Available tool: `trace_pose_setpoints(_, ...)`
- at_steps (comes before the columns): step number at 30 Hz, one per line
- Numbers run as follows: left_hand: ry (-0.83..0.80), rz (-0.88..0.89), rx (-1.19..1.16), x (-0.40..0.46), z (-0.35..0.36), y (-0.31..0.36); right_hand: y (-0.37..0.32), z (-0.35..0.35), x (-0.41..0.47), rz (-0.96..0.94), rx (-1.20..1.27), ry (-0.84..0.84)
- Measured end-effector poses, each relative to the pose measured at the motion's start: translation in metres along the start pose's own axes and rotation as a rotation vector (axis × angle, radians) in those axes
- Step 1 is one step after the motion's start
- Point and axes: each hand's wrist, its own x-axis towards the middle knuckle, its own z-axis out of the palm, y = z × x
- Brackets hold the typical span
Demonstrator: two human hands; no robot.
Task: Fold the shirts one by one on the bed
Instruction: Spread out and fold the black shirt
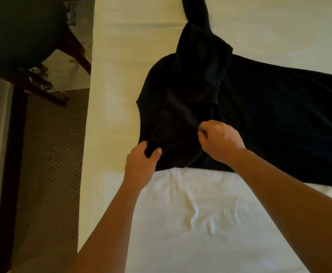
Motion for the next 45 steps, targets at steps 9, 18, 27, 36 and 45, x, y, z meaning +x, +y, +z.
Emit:
trace_pose_setpoints(9,0.007,-0.021,-0.005,-0.012,-0.021,-0.01,-0.057,0.004,0.064,-0.246,-0.06,-0.164)
trace_pose_setpoints(18,0.069,-0.145,0.176,-0.012,-0.025,-0.026,-0.054,0.013,0.091,-0.129,0.24,-0.044)
trace_pose_setpoints(27,0.209,0.317,0.689,0.006,0.034,0.028,-0.027,0.006,0.092,-0.076,-0.084,0.324)
trace_pose_setpoints(36,-0.03,0.17,0.759,0.025,0.049,-0.005,-0.007,0.003,0.106,0.052,0.034,0.2)
trace_pose_setpoints(45,-0.05,0.117,0.775,0.027,0.047,0.006,0.006,-0.016,0.111,0.21,0.119,0.167)
